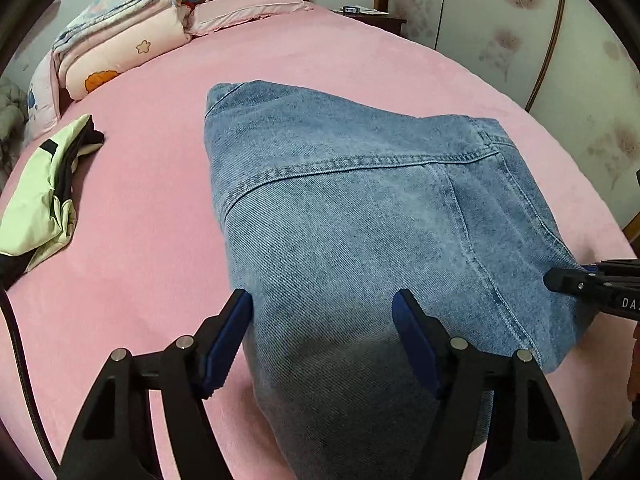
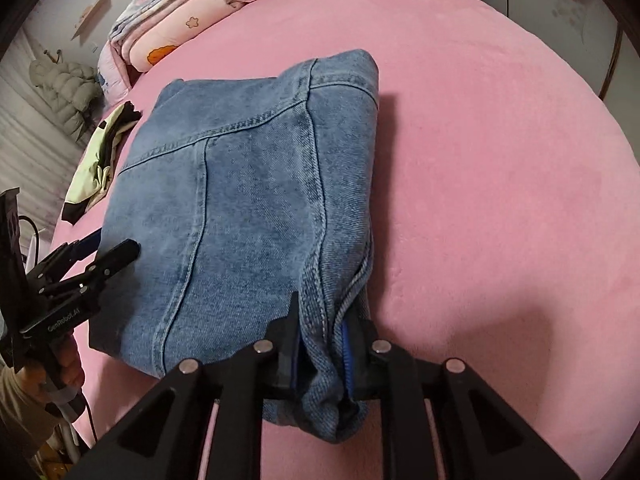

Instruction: Fold large clothes

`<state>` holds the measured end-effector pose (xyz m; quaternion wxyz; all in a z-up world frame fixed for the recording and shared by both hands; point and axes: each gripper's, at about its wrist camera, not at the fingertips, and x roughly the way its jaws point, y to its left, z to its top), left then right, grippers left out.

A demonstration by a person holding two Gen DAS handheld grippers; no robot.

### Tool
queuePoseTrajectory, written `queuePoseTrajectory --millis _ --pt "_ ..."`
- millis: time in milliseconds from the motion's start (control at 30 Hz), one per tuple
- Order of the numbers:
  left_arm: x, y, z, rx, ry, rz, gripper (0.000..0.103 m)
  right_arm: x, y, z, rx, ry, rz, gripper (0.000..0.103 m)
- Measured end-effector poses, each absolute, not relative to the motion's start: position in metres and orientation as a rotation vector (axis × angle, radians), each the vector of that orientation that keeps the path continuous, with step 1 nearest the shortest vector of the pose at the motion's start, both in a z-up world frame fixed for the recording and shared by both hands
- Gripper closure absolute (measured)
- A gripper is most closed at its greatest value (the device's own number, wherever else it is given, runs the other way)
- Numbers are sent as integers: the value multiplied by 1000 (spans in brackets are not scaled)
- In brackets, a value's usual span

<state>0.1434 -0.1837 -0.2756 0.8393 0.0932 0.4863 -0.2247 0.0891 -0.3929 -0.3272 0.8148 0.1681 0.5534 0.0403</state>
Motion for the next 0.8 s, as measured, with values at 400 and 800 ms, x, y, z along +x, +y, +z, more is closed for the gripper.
queuePoseTrajectory --millis 400,800 --pt "192 -159 -220 48 1055 -477 23 129 -386 -242 203 1088 35 70" --pt "272 -204 -255 -21 1132 -504 50 246 -355 -300 115 1162 89 76"
